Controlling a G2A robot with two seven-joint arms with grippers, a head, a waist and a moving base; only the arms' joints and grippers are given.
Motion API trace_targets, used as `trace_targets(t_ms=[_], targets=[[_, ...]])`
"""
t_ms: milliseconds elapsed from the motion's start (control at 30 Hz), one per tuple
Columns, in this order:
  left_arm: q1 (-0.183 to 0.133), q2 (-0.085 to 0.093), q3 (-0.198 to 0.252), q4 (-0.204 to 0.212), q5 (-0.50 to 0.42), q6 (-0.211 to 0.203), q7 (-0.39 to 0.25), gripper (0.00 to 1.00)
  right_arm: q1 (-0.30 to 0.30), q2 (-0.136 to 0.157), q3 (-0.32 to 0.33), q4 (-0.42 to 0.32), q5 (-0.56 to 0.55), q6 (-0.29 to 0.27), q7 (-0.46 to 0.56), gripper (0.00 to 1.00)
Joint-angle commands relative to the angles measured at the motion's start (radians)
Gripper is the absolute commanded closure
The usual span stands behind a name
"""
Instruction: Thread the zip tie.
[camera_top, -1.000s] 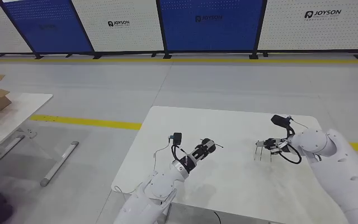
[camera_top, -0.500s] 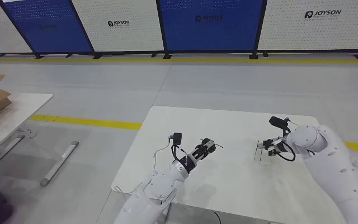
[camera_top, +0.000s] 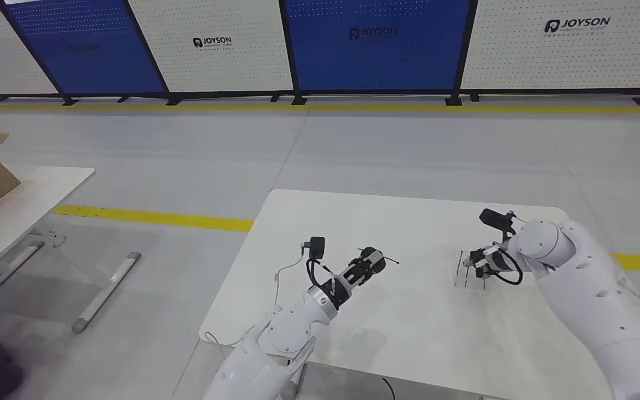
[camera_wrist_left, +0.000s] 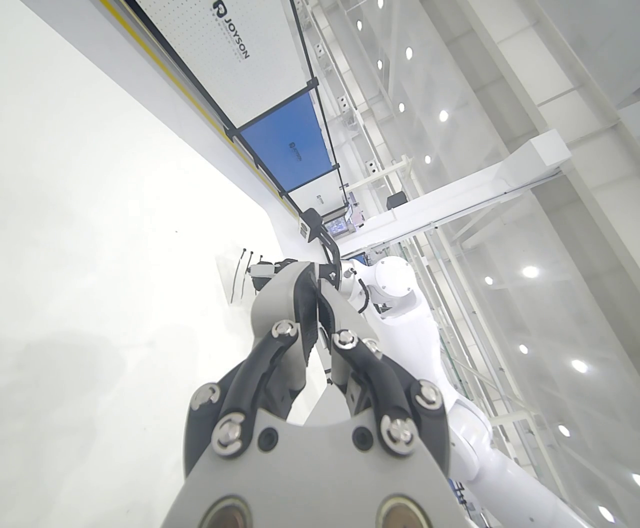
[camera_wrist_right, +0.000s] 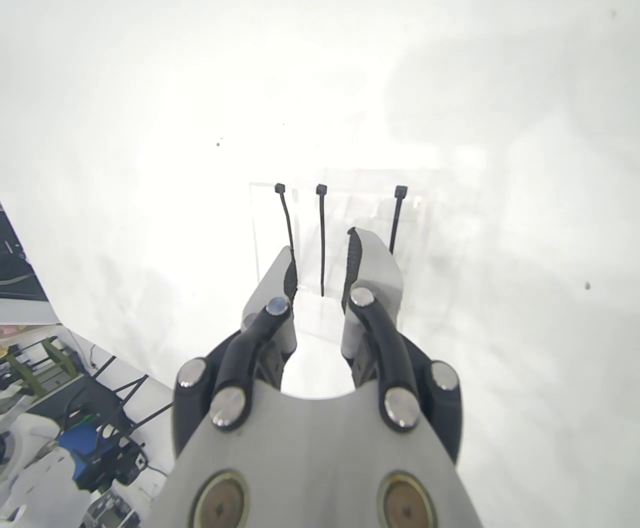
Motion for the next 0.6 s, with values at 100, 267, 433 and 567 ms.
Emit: trace_targets(t_ms=[100,267,433,567], targets=[[0.0,0.0,0.0,0.0,0.0,0.0,0.0,1.0,0.017,-0.016,-0.016,0.036,0.0,0.003,0.008,0.73],[0.0,0.0,0.0,0.0,0.0,0.0,0.0,1.0,0.036,-0.035,-0.033,0.08,0.005,-0.009,0.012,0.72],[0.0,0.0,0.0,0.0,0.0,0.0,0.0,1.0,0.058,-0.054,-0.047,0.127,0.008,-0.016,0.014,0.75],[0.0,0.0,0.0,0.0,0.0,0.0,0.0,1.0,0.074,-0.07,-0.058,0.163,0.01,-0.015,0.012,0.77]])
